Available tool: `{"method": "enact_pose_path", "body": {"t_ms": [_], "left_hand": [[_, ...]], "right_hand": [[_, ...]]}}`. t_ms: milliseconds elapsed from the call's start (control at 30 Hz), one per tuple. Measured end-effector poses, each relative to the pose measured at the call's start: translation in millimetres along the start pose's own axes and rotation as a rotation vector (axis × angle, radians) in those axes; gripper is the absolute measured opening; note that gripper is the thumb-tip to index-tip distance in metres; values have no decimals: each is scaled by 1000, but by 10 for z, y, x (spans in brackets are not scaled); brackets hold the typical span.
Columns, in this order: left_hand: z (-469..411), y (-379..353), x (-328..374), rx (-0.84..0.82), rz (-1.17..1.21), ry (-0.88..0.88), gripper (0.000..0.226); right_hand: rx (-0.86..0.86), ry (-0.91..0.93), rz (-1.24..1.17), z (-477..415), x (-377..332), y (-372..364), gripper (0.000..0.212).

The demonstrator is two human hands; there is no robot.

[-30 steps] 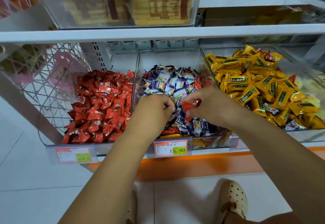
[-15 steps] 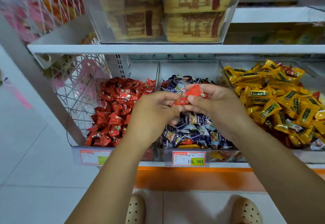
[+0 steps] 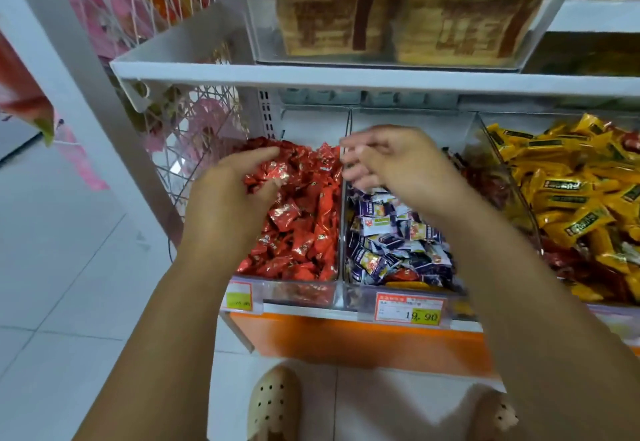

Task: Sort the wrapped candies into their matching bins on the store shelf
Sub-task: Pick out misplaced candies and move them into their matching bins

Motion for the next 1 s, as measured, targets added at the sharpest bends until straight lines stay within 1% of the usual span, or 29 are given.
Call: {"method": "enact_pose_path", "body": {"t_ms": [33, 67, 133, 167, 233, 300, 433, 533, 600, 667, 767, 800, 867, 933, 1000], "left_hand": [[23, -88, 45, -71, 23, -18, 36], [67, -198, 103, -149, 44, -46, 35], [170, -437, 214, -288, 54, -124, 35], [214, -536, 260, -335, 39, -164, 35], [247, -643, 330, -360, -8, -224, 37], [235, -674, 355, -354, -37, -239, 39], [263, -771, 374, -390, -53, -237, 40], [297, -827, 368, -411, -87, -243, 42], [305, -849, 354, -426, -93, -256, 43], [307, -859, 342, -433, -98, -271, 42], [299, -869, 328, -437, -88, -282, 41], [296, -870, 331, -437, -80, -286, 41], [287, -870, 331, -429, -67, -300, 41], [282, -857, 337, -412, -66, -316, 41], [277, -828, 372, -377, -59, -348, 41]], "right_hand": [[-83, -45, 22, 75, 55, 73, 23], [-159, -76, 153, 162, 119, 137, 22], [-282, -117, 500, 336, 302, 232, 24], [-333, -135, 611, 417, 401, 246, 24], [-389, -135, 756, 542, 566, 220, 20], [-422, -90, 869, 604, 689, 129, 20], [-489, -113, 884, 638, 838, -13, 30], [-591, -110, 1017, 640, 913, -53, 39], [-621, -126, 1042, 634, 920, -56, 39], [-634, -98, 1055, 613, 913, -85, 34], [-653, -49, 1098, 593, 912, -124, 42], [-642, -32, 1092, 584, 914, -119, 41], [-590, -28, 1003, 553, 911, -77, 32], [-523, -64, 842, 527, 882, 9, 21], [-427, -69, 727, 500, 807, 136, 13]]}}
Point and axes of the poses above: each hand's wrist, its own z-axis away from the middle knuckle, its own y-axis out of the back of the hand, x = y × z, the point moved 8 cm from there along -z, towards the middle knuckle, and after that the axes turned 9 degrees about z, right-handed, at the moved point
